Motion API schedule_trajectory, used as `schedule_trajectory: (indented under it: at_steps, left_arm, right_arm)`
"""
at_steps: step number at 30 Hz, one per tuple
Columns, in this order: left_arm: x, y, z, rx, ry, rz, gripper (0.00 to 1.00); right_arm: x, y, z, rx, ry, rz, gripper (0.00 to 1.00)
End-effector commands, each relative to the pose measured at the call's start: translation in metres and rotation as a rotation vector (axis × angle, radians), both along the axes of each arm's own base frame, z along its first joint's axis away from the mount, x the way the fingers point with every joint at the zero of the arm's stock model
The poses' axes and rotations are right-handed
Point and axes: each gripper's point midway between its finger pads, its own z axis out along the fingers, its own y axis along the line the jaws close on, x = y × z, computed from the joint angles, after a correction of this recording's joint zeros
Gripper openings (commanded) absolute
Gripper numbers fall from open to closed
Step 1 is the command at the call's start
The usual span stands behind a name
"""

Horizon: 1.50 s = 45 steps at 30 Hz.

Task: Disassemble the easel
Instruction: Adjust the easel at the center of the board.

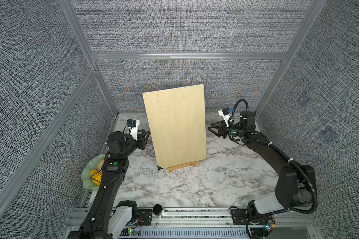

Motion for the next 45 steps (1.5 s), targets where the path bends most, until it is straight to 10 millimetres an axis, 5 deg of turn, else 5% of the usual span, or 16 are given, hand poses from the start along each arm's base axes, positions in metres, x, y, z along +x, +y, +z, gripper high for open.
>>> schedule_trajectory:
  at_steps: [1, 20, 45]
  left_arm:
    - [-0.004, -0.008, 0.003, -0.015, -0.011, -0.052, 0.37]
    - [0.006, -0.015, -0.015, -0.047, 0.031, -0.091, 0.39]
    - [0.022, -0.022, -0.041, -0.055, 0.113, -0.133, 0.19]
  right_arm:
    - [0.001, 0.006, 0.008, 0.035, -0.025, 0.043, 0.51]
    - [0.008, 0.026, -0.004, 0.031, 0.001, 0.106, 0.44]
    - [0.000, 0.042, -0.013, 0.021, 0.000, 0.182, 0.32]
